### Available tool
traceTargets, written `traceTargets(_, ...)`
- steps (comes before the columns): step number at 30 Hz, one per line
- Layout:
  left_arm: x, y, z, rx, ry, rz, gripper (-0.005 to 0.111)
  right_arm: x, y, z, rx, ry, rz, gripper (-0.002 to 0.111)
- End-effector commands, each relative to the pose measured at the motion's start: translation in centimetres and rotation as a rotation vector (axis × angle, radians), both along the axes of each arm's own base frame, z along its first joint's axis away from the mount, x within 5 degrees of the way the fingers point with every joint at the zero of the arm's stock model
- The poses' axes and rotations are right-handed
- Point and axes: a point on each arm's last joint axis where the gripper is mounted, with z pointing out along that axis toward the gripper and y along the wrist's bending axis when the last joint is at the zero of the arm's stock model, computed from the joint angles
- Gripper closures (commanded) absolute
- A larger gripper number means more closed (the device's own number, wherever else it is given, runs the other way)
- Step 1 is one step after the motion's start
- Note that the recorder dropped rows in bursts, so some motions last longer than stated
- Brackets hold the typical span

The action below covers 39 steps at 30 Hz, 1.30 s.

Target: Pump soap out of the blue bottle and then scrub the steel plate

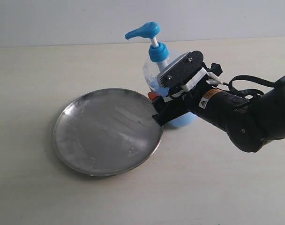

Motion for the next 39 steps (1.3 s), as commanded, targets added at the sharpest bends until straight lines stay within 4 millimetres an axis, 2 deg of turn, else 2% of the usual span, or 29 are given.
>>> traceTargets(1, -0.02, 0.02, -0.06, 0.005, -0.005, 0.002, 0.107, -0.16, 0.05, -0.08, -0.022, 0.025, 0.024, 0.108)
traceTargets(39, -0.02, 0.02, -0.06, 0.005, -0.005, 0.002, 0.107, -0.16, -0.05, -0.19, -0.034, 0.034, 0.017, 0.108)
